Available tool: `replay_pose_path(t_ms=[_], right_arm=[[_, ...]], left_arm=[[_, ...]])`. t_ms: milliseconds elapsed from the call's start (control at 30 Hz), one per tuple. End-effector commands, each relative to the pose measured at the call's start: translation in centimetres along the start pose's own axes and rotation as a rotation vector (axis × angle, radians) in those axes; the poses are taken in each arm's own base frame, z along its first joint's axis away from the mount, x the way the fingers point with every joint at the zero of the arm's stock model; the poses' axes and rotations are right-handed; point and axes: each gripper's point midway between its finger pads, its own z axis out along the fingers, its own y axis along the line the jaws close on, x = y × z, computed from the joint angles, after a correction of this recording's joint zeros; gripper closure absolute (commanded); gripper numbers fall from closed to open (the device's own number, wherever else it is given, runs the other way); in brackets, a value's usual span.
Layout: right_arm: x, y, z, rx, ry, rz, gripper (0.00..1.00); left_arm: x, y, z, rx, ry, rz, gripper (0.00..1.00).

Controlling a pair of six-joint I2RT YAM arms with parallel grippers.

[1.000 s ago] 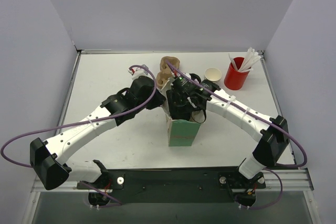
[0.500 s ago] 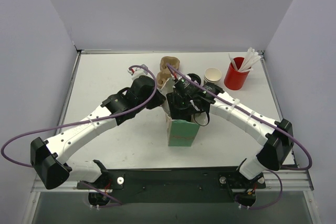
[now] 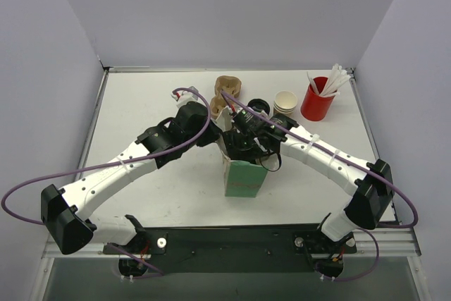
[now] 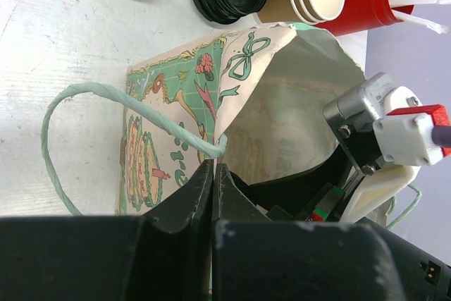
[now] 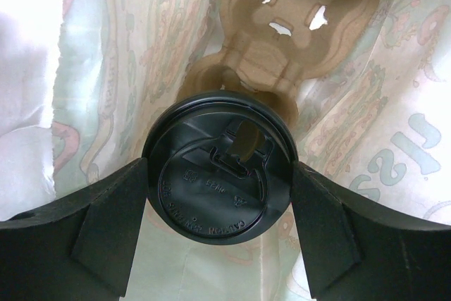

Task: Pack the takeout coffee

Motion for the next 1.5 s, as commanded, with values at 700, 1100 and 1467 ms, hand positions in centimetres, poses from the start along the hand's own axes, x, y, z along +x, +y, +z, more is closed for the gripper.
replay_pose_path(t_ms=[700,1100,1467], right_arm=[[2.6,-0.5,0.3,0.090,0.189,0.059,0.55],[3.5,-0.9,-0.2,0.144,0.289,0.072,0.55],[2.9,-0.3,-2.0,0.155,0.360,0.070,0.55]], left_arm=[[-1.7,-0.7,-1.1,0.022,-0.064,-0.037,1.00],[-1.6,-0.7,-1.1,0.019,-0.067,-0.031,1.00],[-1.9,-0.6,-1.8,0.010,-0.106,-0.017,1.00]])
